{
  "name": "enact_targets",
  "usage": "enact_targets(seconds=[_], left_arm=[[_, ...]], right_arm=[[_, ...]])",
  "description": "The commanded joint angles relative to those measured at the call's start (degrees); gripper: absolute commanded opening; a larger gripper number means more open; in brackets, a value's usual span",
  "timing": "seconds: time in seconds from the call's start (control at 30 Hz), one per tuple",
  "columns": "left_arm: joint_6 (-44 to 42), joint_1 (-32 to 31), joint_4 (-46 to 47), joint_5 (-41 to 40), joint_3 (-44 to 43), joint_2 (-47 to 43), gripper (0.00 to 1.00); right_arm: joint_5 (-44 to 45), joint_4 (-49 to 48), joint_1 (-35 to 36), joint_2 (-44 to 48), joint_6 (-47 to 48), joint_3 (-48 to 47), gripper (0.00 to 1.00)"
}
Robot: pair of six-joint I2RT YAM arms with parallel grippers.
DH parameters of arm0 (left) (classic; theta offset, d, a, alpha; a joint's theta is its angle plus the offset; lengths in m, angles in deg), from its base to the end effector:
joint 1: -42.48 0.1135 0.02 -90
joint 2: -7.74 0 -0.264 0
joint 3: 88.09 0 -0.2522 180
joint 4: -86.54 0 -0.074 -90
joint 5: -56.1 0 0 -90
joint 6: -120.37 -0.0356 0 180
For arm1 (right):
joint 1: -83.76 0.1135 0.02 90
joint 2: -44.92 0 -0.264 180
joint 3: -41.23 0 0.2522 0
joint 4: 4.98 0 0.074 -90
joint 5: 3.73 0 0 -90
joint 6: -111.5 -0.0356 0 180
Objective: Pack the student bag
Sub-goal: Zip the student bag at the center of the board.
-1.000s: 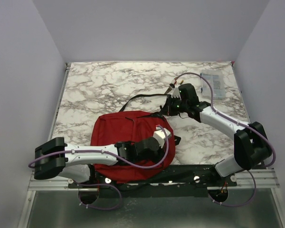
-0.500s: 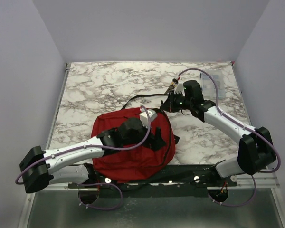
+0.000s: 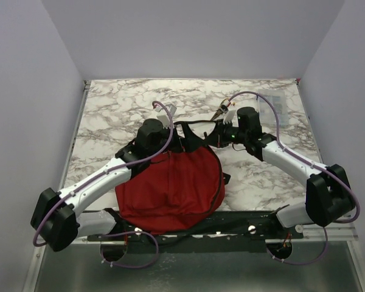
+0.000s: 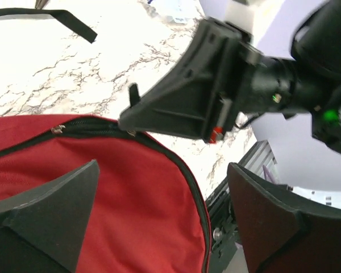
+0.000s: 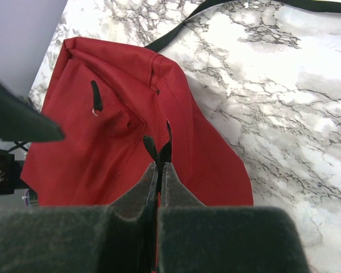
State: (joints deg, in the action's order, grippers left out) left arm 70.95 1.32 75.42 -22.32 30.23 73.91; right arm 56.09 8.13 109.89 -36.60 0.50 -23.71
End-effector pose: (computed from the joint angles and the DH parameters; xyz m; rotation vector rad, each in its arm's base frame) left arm 0.1983 -0.1828 0.3060 0.1643 2.0020 -1.1481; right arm 0.2738 0.1543 0.2508 -0.4342 2.1405 1.0345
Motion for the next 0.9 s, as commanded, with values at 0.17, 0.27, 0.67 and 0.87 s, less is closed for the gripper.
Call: enact_targets(seconds=[0.17, 0.27, 0.67, 0.87], left_arm=[[-1.42, 4.69, 5.81, 9.73, -9.42, 13.64, 0.64], [-2.38, 4.8, 5.8, 11.42, -12.18, 16.86, 0.64], [-3.22, 4.78, 5.81, 10.43, -13.62, 21.37, 0.49], [-1.65, 4.69, 6.07, 12.15, -14.05, 23.31, 0.41]], right_arm=[[-3.31, -1.99, -0.21, 3.46, 0.8, 0.39, 0.0], [-3.4, -1.73, -0.25, 3.56, 0.95, 0.62, 0.0], [-5.11, -2.78, -0.22, 3.62, 0.17, 0.75, 0.0], [-5.62, -3.25, -0.2, 3.73, -0.21, 0.81, 0.0]])
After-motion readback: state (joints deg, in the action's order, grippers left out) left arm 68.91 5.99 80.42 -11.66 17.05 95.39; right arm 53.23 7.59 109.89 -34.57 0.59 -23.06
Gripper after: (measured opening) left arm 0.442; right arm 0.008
